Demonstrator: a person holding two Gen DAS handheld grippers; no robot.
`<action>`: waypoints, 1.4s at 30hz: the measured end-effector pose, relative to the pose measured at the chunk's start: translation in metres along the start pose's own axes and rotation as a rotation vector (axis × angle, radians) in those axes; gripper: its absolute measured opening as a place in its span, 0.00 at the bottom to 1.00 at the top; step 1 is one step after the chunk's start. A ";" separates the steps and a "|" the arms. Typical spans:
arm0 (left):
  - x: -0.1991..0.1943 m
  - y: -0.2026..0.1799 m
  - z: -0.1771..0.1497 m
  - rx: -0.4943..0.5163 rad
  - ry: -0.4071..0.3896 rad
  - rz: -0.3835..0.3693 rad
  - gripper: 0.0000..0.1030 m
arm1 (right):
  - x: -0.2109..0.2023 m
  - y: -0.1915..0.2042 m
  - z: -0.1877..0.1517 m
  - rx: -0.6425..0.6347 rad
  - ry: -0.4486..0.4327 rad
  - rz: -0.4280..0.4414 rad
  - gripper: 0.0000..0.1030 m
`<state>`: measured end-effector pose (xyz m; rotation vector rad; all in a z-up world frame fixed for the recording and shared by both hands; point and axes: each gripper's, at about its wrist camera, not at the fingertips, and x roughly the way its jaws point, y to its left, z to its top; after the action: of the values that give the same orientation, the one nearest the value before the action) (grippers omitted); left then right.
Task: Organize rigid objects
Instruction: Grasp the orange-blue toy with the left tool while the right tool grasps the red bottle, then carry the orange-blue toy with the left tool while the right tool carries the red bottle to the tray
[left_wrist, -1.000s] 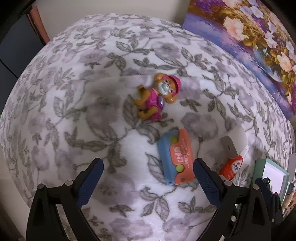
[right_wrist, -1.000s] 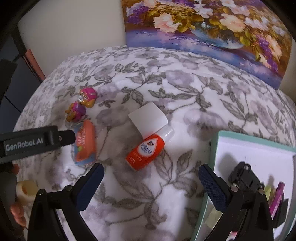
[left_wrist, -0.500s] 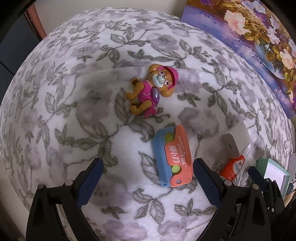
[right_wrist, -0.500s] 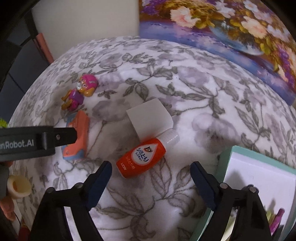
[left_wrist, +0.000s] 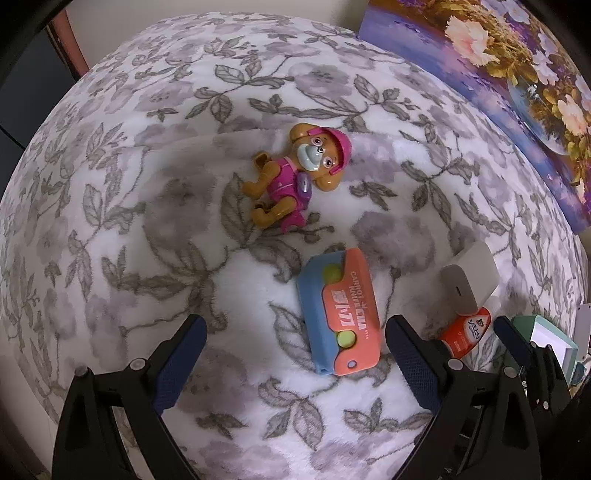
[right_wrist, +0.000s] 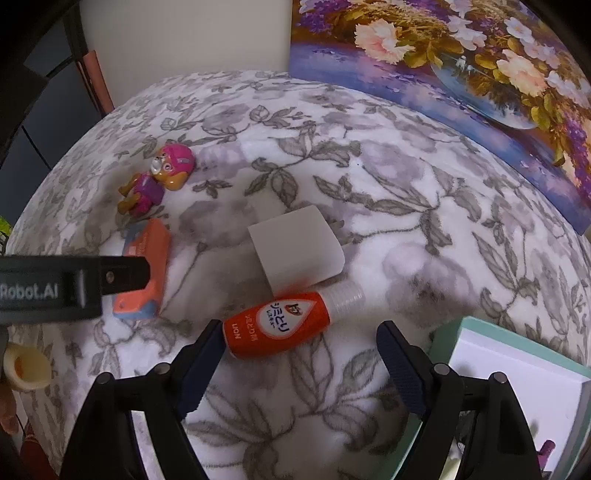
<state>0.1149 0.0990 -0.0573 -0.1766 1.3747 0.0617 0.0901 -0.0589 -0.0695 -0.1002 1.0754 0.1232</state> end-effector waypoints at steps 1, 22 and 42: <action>0.001 -0.001 0.000 0.003 0.000 -0.002 0.95 | 0.002 0.000 0.001 -0.001 0.001 -0.001 0.82; 0.018 -0.039 0.000 0.080 -0.016 -0.023 0.46 | 0.005 -0.001 0.003 0.032 -0.009 -0.007 0.78; -0.028 -0.051 0.000 0.090 -0.113 -0.067 0.37 | -0.028 -0.006 -0.005 0.127 -0.036 0.029 0.78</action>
<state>0.1169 0.0502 -0.0255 -0.1419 1.2553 -0.0456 0.0734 -0.0673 -0.0472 0.0319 1.0460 0.0823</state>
